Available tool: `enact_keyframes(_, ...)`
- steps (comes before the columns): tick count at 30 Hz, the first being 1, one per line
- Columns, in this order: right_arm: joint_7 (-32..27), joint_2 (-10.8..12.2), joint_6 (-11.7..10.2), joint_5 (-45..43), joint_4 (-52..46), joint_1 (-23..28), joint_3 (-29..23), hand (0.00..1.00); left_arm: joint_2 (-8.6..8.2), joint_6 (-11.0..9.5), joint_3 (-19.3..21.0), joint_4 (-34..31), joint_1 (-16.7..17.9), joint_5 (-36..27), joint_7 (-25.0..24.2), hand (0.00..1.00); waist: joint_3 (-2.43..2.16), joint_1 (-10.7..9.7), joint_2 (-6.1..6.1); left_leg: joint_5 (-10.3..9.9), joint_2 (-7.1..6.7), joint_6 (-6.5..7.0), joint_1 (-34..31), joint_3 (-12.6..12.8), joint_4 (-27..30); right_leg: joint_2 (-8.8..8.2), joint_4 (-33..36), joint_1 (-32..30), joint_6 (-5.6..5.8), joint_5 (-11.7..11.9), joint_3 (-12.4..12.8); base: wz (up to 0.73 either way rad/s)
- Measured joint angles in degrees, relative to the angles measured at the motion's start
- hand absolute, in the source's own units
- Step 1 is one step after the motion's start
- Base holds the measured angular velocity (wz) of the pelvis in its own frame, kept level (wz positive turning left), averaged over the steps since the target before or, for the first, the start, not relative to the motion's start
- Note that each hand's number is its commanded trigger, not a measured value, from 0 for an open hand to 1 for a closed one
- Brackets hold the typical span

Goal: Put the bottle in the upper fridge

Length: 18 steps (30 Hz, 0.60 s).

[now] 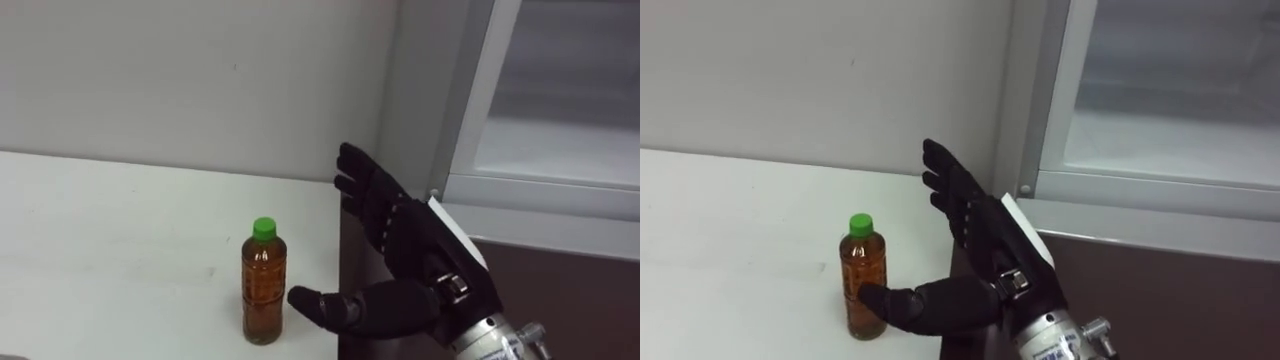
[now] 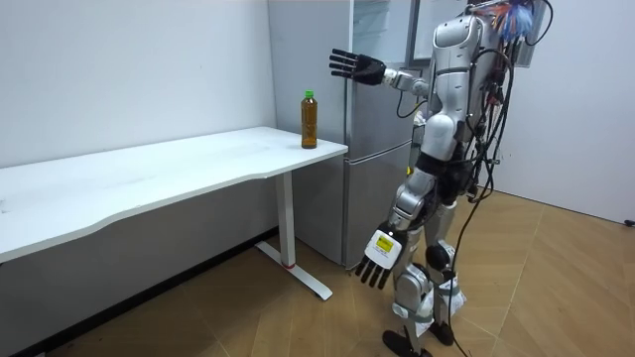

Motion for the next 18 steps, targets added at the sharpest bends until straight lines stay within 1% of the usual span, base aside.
enact_keyframes(3, -1.4, 0.2, 0.0, 0.1, 1.1, 0.0, 0.1, 0.0, -0.31, 0.9, 0.0, -0.6, 0.4, 0.0, 0.2, 0.0, 0.09, 0.4, 0.15, 0.0, -0.06, 0.05, -0.5, -0.4, 0.4, -0.05, 0.0, -0.1, 0.02, 0.0, -0.2, 0.06)
enact_keyframes(5, -3.1, 0.7, 0.0, 0.2, 2.0, 0.0, 0.5, 0.0, -0.46, 1.5, 0.0, -1.2, 0.4, 0.0, 0.4, 0.0, 0.09, 1.3, 0.16, 0.0, -0.07, 0.05, -0.7, -0.4, 0.5, -0.07, 0.0, -0.3, 0.02, 0.0, -0.3, 0.06)
enact_keyframes(8, -5.3, 1.5, 0.1, 0.2, 3.8, -0.4, 2.3, 0.0, -0.68, 2.7, -0.2, -1.1, 0.2, -0.1, 1.2, 0.0, 0.1, 1.7, 0.27, 0.1, -0.11, 0.13, -0.8, -0.8, 0.5, -0.16, 0.1, -0.2, 0.03, 0.0, -1.0, 0.08)
enact_keyframes(10, -6.7, 2.2, 0.7, 0.0, 4.9, -0.4, 3.7, 0.0, -0.89, 3.6, -0.3, -1.1, 0.1, -0.1, 1.6, 0.0, 0.15, 2.4, 0.4, 0.1, -0.11, 0.15, -0.9, -0.9, 0.5, -0.21, 0.1, -0.2, 0.04, 0.0, -1.3, 0.0)
enact_keyframes(14, -8.3, 3.4, 0.8, 0.0, 4.9, -0.9, 4.4, 0.0, -1.21, 4.0, -0.2, -0.9, 1.0, 0.0, 2.6, 0.0, 0.14, 3.1, 0.46, 0.1, -0.11, 0.16, -1.1, -1.0, 0.5, -0.31, 0.1, -0.3, 0.07, 0.0, -2.1, 0.04)
enact_keyframes(16, -10.7, 4.5, 0.7, -0.2, 5.9, -1.8, 4.4, 0.0, -1.32, 4.9, -0.2, -0.9, 1.8, 0.2, 2.8, 0.0, 0.14, 3.2, 0.45, 0.1, -0.18, 0.18, -1.6, -1.6, 0.8, -0.47, 0.1, -0.3, 0.12, 0.1, -4.2, 0.12)
enact_keyframes(18, -12.2, 4.6, 0.7, -0.3, 6.7, -2.4, 4.4, 0.0, -1.59, 5.5, -0.1, -1.0, 2.2, 0.6, 2.8, 0.0, 0.12, 3.2, 0.44, 0.2, -0.25, 0.26, -2.3, -2.0, 1.0, -0.58, 0.1, -0.8, 0.25, 0.2, -4.9, 0.17)
